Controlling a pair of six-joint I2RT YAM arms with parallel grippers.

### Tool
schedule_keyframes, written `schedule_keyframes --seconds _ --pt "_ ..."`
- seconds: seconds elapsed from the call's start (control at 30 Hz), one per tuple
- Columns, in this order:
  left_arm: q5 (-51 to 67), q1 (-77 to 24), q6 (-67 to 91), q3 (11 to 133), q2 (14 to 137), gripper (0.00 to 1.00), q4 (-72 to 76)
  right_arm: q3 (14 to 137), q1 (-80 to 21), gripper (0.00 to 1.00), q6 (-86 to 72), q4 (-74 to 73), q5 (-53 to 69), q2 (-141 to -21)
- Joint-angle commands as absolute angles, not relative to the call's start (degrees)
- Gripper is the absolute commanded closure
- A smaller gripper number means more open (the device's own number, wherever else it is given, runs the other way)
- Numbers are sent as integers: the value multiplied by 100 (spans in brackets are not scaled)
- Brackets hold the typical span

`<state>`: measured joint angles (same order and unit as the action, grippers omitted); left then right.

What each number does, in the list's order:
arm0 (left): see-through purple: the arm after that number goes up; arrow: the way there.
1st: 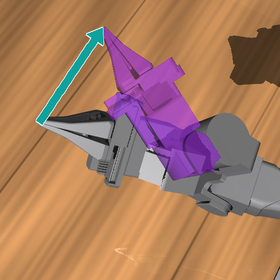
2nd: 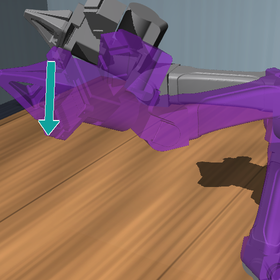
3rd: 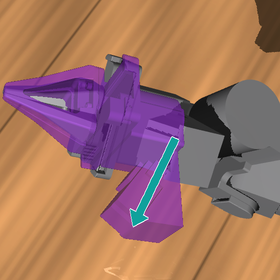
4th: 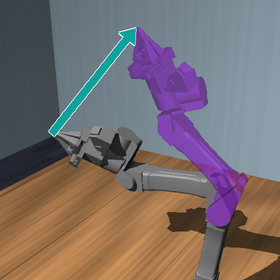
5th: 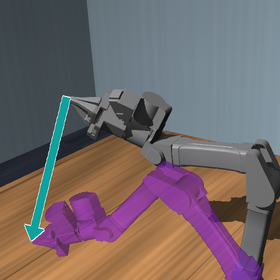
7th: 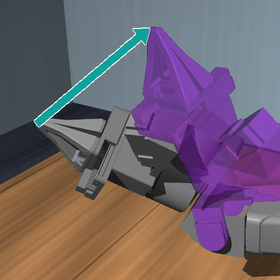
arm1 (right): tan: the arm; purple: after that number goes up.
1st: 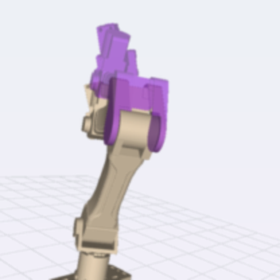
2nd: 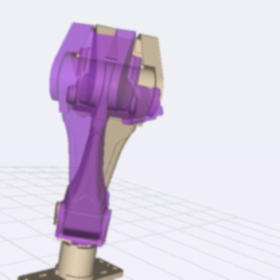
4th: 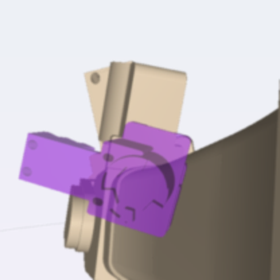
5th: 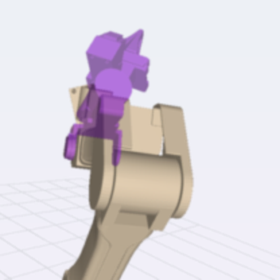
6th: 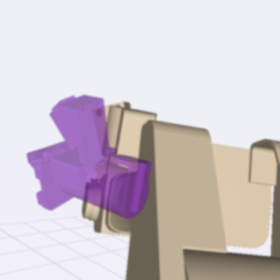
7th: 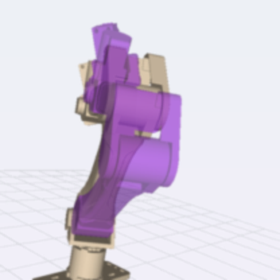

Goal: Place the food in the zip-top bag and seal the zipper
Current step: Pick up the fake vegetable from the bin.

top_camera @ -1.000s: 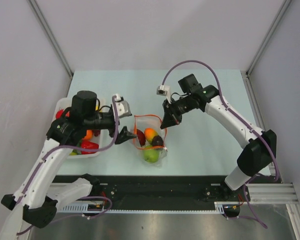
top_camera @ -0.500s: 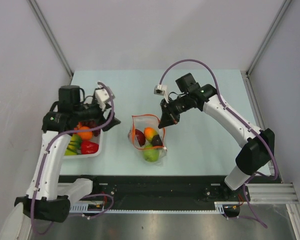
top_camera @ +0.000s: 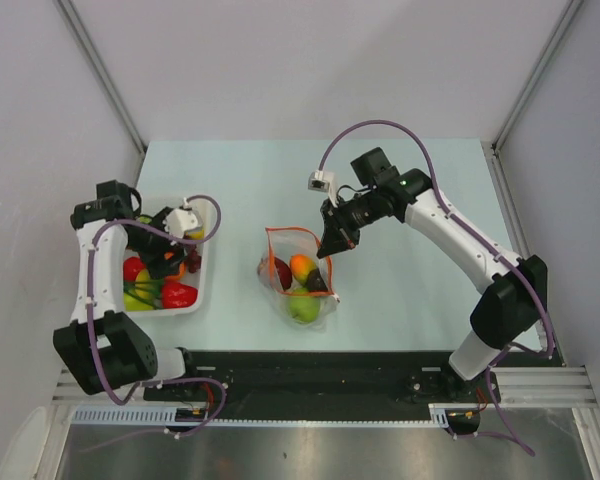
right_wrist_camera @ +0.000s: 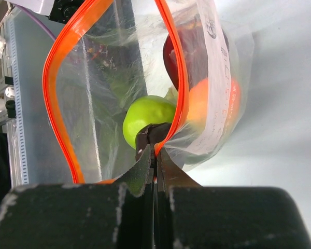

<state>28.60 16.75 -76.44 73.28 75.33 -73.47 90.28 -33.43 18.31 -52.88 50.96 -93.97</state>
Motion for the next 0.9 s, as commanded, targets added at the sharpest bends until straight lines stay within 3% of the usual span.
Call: schedule_keyframes --seconds 0.0,0.3,0.63,0.73,0.8,0.87 --pt "2136 1705 -9403 7102 7794 19 -8112 9009 -3366 100 1934 -5273 5230 -9396" --pt "1591 1337 -10169 5899 7945 15 -7121 8930 -3358 100 1899 -5256 5177 -9378" --pt "1292 1134 -10301 5441 8323 13 -6504 8921 -3331 100 1881 -5256 5133 -9369" --pt "1292 1090 -10309 5510 8350 21 -6582 8912 -3314 100 1881 -5265 5133 -9387" --pt "1423 1081 -10292 5765 8271 34 -6801 8886 -3305 100 1881 -5274 5133 -9352" --pt "1546 1072 -10292 6097 8174 40 -7004 8886 -3296 100 1881 -5265 5133 -9334"
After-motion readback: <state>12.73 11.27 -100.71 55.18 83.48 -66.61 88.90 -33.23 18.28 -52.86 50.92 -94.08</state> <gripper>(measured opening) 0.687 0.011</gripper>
